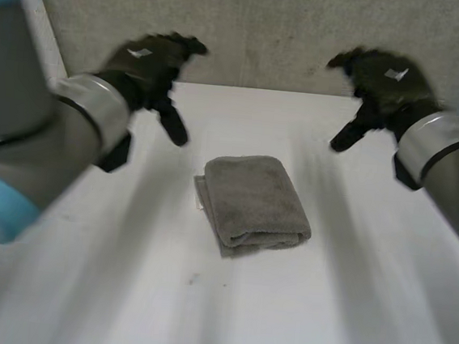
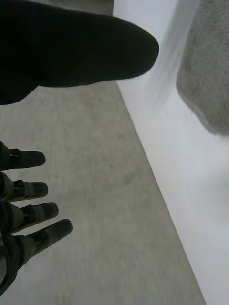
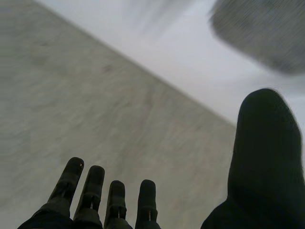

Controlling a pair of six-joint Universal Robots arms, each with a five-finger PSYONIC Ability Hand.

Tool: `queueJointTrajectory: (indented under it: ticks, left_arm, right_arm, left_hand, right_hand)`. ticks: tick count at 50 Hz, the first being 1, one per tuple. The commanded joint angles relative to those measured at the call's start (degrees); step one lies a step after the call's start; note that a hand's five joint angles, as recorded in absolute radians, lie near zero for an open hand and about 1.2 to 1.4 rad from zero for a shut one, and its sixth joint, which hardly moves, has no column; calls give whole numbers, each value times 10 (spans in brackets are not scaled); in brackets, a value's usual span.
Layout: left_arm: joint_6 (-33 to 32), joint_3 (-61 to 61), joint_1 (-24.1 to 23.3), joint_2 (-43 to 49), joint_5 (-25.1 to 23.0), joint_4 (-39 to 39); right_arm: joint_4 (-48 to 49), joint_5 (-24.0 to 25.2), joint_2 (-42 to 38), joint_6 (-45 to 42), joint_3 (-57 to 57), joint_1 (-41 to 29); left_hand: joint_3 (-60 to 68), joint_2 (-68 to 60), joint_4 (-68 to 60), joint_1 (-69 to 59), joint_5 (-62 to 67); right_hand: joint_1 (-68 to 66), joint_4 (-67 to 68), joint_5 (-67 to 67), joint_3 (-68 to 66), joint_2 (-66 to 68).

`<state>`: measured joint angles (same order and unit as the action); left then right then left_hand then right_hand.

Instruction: Fold the towel.

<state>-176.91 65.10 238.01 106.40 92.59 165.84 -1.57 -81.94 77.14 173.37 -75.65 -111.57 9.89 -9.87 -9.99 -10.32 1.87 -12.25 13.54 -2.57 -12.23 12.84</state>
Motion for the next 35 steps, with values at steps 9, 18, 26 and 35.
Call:
queueJointTrajectory:
  ticks: [9,18,26,35]
  left_arm:
    - [21,95,82,-138,-17,-44]
    - [21,100,76,-135,-19,-32]
    - [21,109,76,-132,-19,-29]
    - [20,134,76,-141,-19,-6]
  right_arm:
    - [-7,-27,120,-3,-64,8]
    - [-2,-26,118,-9,-79,7]
    - [-3,-24,115,-14,-87,4]
    - [3,-24,121,-15,-103,0]
  left_hand:
    - [5,-5,-4,-1,-15]
    - [3,-3,-2,1,-17]
    - [3,-3,-2,1,-17]
    - [3,-3,-2,1,-17]
  right_hand:
    - [23,-35,26,22,-28]
    - [23,-35,26,22,-28]
    - [23,-35,26,22,-28]
    - [23,-35,26,22,-28]
